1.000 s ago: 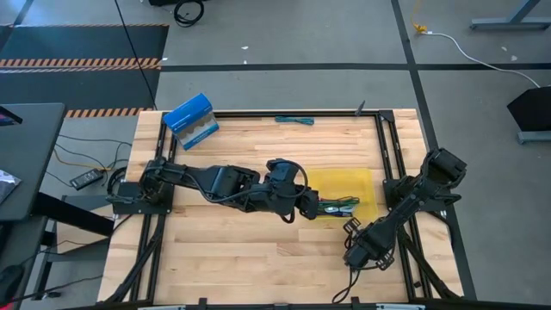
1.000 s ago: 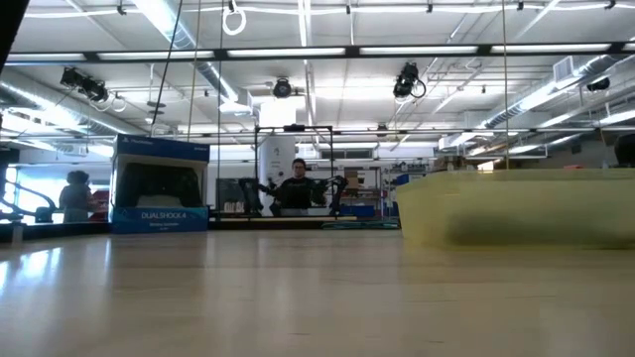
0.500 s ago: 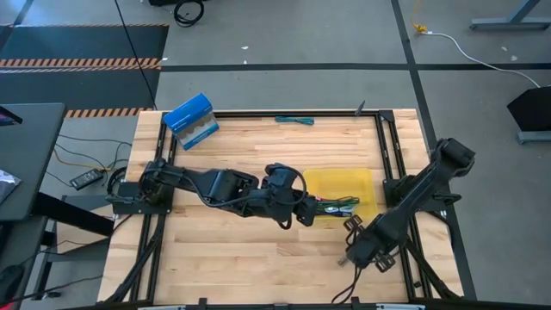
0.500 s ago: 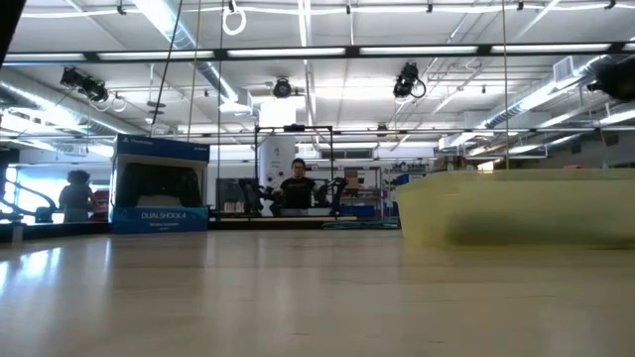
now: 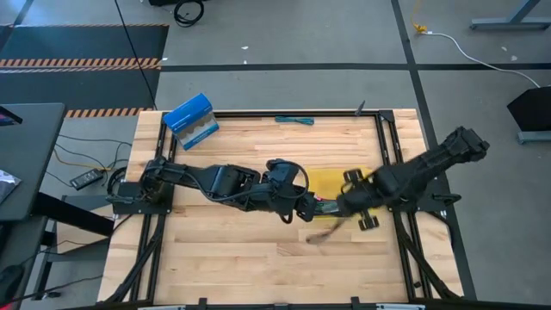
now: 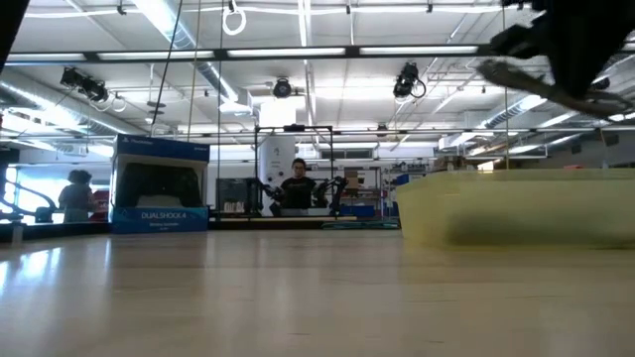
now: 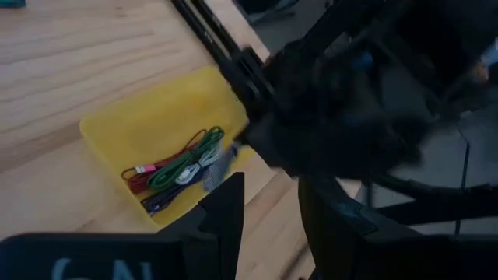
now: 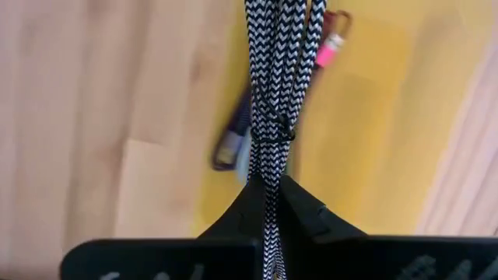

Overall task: Pick and place USB-C Cables
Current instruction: Put the gray charger cable into the yellow bin

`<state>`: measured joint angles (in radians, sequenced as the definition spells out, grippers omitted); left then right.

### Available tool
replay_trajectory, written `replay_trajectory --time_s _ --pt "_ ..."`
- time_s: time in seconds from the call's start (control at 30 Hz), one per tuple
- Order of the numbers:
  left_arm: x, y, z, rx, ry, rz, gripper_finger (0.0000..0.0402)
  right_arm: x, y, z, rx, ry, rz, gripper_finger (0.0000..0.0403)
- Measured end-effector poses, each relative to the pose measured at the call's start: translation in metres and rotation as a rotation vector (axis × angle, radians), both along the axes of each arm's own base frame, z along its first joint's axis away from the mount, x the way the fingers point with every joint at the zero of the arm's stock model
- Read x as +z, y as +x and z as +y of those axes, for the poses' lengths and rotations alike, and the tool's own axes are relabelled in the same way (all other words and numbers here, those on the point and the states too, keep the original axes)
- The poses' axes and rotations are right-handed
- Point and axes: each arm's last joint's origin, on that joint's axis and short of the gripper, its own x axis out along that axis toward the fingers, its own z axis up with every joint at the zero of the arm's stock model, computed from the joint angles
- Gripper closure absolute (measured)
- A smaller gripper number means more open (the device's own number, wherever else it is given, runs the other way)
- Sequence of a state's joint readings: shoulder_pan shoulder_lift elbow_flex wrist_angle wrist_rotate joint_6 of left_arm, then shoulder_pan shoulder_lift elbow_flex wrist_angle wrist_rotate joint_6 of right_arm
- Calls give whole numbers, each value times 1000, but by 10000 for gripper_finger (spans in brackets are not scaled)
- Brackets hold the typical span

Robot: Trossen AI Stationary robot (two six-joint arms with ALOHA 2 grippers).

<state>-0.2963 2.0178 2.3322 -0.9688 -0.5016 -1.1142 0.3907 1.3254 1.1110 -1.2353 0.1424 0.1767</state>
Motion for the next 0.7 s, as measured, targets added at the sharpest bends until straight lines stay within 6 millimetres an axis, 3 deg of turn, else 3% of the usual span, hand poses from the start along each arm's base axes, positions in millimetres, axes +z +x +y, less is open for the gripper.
replay_trajectory --time_s 0.3,0.7 --pt "-3 6 28 -122 0 80 271 -12 22 -53 -130 69 91 386" --pt "5 8 60 -280 56 86 271 -32 42 -76 -249 107 145 386"
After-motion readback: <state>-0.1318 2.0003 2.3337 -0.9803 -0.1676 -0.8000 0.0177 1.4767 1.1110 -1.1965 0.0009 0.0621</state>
